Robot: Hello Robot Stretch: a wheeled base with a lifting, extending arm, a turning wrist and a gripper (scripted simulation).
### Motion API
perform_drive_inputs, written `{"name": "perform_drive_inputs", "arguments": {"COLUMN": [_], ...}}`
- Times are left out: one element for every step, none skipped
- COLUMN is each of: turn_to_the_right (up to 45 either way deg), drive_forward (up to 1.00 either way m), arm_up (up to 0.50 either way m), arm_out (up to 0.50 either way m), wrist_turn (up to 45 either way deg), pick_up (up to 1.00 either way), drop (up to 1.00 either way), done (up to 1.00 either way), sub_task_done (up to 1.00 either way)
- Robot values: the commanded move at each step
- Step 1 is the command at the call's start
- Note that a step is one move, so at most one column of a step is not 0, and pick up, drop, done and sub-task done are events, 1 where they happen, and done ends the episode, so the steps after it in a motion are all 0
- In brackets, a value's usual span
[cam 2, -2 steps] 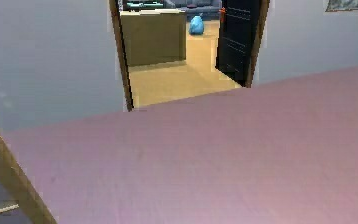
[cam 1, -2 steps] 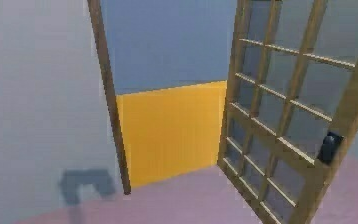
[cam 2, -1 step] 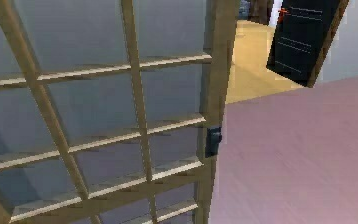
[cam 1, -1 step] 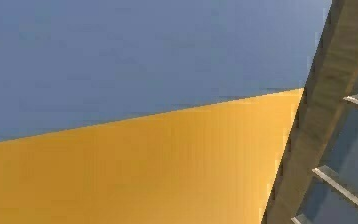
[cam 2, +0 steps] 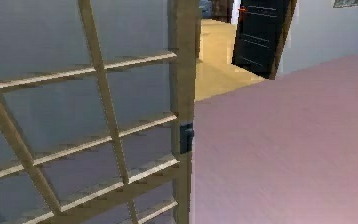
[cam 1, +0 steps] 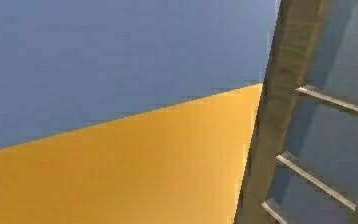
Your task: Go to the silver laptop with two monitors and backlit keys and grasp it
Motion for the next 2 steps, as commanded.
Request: {"name": "perform_drive_inputs", "arguments": {"turn_to_the_right": [0.0, -45.0], "drive_forward": [0.3, 0.0], "arm_up": [0.0, 0.0], "arm_out": [0.0, 0.0], "wrist_turn": [0.0, 0.0], "pick_up": [0.0, 0.0], "drop": [0.0, 0.0], "done": [0.0, 0.0], "sub_task_done": [0.0, 0.0]}}
